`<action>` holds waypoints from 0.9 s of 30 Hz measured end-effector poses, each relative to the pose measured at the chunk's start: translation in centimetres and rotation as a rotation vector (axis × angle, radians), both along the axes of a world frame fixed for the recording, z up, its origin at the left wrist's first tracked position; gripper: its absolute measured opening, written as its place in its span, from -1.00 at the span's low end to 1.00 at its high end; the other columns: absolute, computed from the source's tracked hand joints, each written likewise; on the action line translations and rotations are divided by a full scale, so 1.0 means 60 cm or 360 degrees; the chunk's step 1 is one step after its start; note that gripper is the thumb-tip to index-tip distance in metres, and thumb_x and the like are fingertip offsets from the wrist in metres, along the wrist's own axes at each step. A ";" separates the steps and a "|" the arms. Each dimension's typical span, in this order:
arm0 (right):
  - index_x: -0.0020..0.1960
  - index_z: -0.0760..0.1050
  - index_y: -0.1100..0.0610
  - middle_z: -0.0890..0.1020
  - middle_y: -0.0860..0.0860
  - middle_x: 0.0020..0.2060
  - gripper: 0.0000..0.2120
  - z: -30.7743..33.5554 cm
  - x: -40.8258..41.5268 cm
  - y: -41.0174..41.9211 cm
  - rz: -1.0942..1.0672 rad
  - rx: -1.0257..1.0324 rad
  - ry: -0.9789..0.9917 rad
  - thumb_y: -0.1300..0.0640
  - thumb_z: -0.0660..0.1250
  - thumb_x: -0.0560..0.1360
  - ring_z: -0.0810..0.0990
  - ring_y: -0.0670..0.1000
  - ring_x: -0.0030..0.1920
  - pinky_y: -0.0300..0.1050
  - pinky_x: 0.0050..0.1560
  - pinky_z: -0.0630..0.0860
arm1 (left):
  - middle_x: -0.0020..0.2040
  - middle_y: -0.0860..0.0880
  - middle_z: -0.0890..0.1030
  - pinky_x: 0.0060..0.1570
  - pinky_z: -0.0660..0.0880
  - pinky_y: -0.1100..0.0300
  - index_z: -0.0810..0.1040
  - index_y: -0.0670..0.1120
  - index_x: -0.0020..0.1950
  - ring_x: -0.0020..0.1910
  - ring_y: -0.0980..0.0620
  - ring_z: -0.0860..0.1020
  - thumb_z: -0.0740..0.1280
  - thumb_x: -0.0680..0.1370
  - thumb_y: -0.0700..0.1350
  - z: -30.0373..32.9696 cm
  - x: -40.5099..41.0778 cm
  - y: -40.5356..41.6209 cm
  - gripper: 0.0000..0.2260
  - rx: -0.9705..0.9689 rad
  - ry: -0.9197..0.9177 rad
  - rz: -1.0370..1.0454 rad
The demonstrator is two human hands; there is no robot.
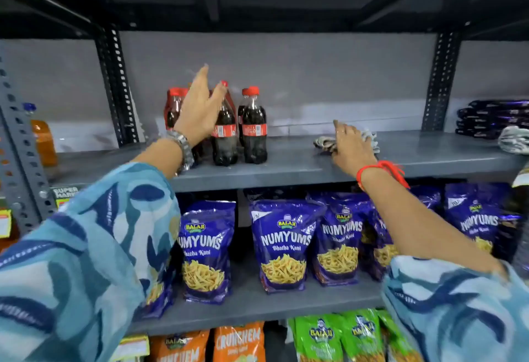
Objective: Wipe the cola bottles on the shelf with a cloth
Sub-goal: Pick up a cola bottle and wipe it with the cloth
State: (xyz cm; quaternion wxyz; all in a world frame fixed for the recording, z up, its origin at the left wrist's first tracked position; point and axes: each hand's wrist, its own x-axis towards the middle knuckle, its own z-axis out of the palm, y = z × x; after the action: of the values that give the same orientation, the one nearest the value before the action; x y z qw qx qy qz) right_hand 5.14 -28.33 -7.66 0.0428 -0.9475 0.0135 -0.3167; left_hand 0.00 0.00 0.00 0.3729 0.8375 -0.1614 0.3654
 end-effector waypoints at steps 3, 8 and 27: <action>0.50 0.12 0.20 0.37 0.19 0.36 -0.33 0.004 0.015 -0.021 -0.0075 -0.0099 0.0094 0.22 0.32 0.46 0.32 0.18 0.37 0.22 0.31 0.29 | 0.52 -0.12 0.17 0.43 0.15 0.11 0.05 -0.17 0.50 0.47 -0.03 0.20 0.09 0.60 -0.01 0.011 0.024 0.001 -0.49 -0.0172 0.0126 -0.0028; 0.46 0.20 0.13 0.47 0.16 0.30 -0.42 0.011 0.048 -0.038 -0.0140 -0.0312 0.0156 0.15 0.32 0.49 0.41 0.15 0.32 0.30 0.33 0.17 | 0.44 -0.14 0.32 0.39 0.27 0.10 0.17 -0.21 0.46 0.39 -0.04 0.34 0.22 0.53 0.02 0.019 0.069 0.006 -0.43 -0.0450 0.0294 -0.0141; 0.12 0.46 0.33 0.53 0.33 0.04 -0.69 -0.001 0.054 0.006 -0.0070 -0.0098 -0.0264 0.11 0.28 0.52 0.52 0.34 0.04 0.15 -0.06 0.47 | -0.16 0.05 0.57 -0.31 0.47 0.42 0.49 -0.21 0.14 -0.21 0.16 0.55 0.27 0.55 -0.11 0.005 0.108 0.002 -0.76 -0.0777 0.0496 -0.0397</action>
State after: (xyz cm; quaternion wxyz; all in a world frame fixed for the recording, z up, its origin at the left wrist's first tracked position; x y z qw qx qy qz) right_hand 8.39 -27.98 -7.70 0.0077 -0.9183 0.0210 -0.3953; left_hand 6.46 0.15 0.31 0.6252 0.7428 -0.1112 0.2123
